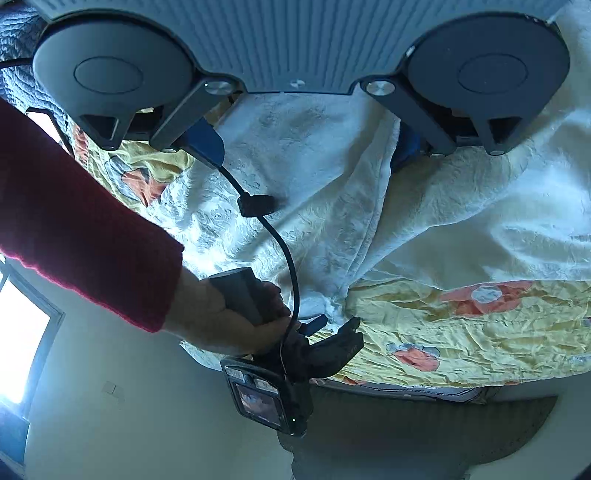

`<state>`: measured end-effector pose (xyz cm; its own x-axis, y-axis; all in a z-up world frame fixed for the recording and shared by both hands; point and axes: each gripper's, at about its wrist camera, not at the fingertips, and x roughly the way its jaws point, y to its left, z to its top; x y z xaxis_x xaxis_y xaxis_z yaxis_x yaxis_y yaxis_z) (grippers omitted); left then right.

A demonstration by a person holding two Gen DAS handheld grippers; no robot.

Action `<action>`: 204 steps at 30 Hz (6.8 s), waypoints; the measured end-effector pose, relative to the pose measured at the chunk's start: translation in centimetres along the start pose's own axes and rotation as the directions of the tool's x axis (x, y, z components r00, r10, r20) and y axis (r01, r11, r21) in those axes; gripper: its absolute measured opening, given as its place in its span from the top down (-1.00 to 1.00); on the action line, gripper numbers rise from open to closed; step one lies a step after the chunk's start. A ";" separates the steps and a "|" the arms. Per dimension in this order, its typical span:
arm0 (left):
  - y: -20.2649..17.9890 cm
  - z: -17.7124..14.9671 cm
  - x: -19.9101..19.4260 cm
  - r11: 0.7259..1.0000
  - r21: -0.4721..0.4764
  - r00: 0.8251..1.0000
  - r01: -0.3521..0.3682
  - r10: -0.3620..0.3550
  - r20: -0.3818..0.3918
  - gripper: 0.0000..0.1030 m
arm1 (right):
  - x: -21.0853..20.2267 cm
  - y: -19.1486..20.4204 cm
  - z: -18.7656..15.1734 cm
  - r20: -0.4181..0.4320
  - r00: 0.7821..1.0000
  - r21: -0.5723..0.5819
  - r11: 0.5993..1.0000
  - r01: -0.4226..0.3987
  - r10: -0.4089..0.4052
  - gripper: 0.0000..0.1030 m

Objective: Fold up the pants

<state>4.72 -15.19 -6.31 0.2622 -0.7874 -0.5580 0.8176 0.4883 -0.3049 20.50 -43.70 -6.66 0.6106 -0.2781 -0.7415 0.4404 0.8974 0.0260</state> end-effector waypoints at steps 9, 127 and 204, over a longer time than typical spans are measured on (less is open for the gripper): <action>0.5 0.2 -0.1 1.000 -0.016 1.000 0.011 -0.011 0.004 -0.82 | -8.1 -10.3 -5.1 0.201 0.975 0.335 0.929 -0.159 0.095 0.87; 18.0 -6.7 -32.4 0.363 -0.743 0.696 -0.562 0.693 -0.188 -0.32 | -25.7 30.3 -21.3 -0.016 0.637 -0.800 0.372 -0.471 0.771 -0.48; 0.7 5.6 1.3 0.856 0.069 0.836 -0.512 0.515 -0.190 -0.29 | -16.2 -13.2 -17.4 0.125 0.992 0.012 1.000 -0.005 0.003 -0.28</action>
<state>8.49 -17.98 -2.95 0.5433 -0.3352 -0.7698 0.6014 0.7951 0.0782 -6.61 -45.07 -6.68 0.6893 -0.3159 -0.6520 0.4453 0.8946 0.0373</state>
